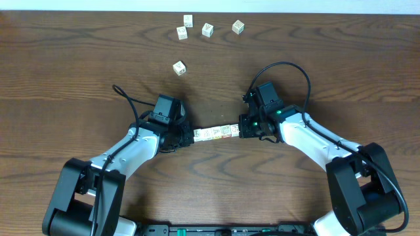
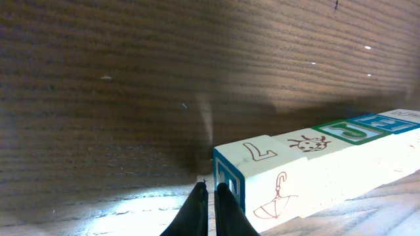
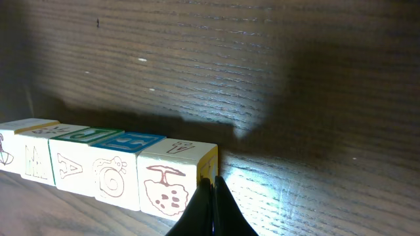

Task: Lift 5 blocks

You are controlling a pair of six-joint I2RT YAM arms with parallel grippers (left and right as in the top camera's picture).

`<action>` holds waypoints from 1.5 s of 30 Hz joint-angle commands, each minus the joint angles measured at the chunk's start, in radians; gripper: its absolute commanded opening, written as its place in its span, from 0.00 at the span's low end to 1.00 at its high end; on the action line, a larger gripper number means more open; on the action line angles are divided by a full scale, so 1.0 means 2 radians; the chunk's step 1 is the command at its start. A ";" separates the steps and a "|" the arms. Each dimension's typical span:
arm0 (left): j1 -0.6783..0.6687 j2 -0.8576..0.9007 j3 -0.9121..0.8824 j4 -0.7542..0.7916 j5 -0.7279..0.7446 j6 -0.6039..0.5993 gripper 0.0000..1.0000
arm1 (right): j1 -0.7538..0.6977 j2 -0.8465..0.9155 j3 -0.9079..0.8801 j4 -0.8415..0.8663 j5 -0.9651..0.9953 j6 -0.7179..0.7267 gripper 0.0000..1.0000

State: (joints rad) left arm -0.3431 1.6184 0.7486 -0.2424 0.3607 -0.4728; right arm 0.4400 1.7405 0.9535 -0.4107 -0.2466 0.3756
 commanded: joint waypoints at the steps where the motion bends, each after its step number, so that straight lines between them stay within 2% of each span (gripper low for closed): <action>1: -0.002 0.002 0.007 -0.001 -0.003 0.010 0.07 | 0.007 0.003 0.007 0.000 -0.017 0.006 0.01; 9: -0.002 0.002 0.007 -0.001 -0.003 0.010 0.07 | 0.001 0.003 0.007 -0.012 0.031 0.004 0.01; 18: -0.002 0.002 0.007 0.000 -0.003 0.014 0.07 | -0.018 0.003 0.007 -0.012 0.031 -0.020 0.01; 30: -0.002 0.002 0.007 -0.001 -0.006 0.013 0.07 | 0.011 0.005 0.007 -0.013 0.009 -0.014 0.01; 45: -0.002 0.002 0.007 -0.001 -0.006 0.013 0.08 | 0.012 0.045 0.007 0.011 0.005 -0.018 0.01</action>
State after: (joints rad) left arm -0.3435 1.6184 0.7486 -0.2428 0.3534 -0.4633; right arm 0.4496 1.8076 0.9623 -0.4007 -0.2325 0.3538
